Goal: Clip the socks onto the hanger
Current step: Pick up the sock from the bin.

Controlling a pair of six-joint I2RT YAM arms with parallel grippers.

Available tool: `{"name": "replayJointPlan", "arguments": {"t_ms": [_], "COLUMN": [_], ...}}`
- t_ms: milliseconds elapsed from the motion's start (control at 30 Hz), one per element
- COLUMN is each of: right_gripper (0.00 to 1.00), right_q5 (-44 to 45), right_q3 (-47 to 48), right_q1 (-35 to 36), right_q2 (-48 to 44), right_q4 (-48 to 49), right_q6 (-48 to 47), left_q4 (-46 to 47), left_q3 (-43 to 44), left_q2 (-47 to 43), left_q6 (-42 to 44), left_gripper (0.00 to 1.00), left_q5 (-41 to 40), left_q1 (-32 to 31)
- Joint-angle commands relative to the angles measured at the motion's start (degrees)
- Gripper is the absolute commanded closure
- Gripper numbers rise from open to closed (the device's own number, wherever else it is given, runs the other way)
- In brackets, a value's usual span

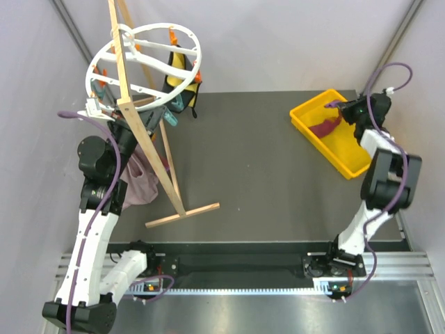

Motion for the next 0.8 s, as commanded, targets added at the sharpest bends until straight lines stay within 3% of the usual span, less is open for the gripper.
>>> {"name": "replayJointPlan", "arguments": {"t_ms": [0, 300, 500, 767], "right_gripper": [1.0, 1.0, 1.0, 1.0], "right_q5": [-5.1, -16.5, -16.2, -5.9], "right_q3": [-5.6, -22.7, -26.2, -25.0], "right_q1": [-0.8, 5.4, 22.2, 46.1], "right_q2": [-12.1, -34.8, -42.4, -41.1], "right_q4": [9.5, 24.3, 30.5, 33.9], "right_q6": [-1.6, 8.9, 9.8, 6.2], "left_q4": [-0.4, -0.1, 0.3, 0.3], "left_q3": [-0.7, -1.0, -0.9, -1.1], "left_q2": [-0.9, -0.5, -0.6, -0.7], "left_q6": [0.4, -0.5, -0.7, -1.0], "left_gripper": [1.0, 1.0, 1.0, 1.0], "left_q5": [1.1, -0.3, -0.6, -1.2], "left_q1": [-0.4, -0.4, -0.4, -0.4]}}
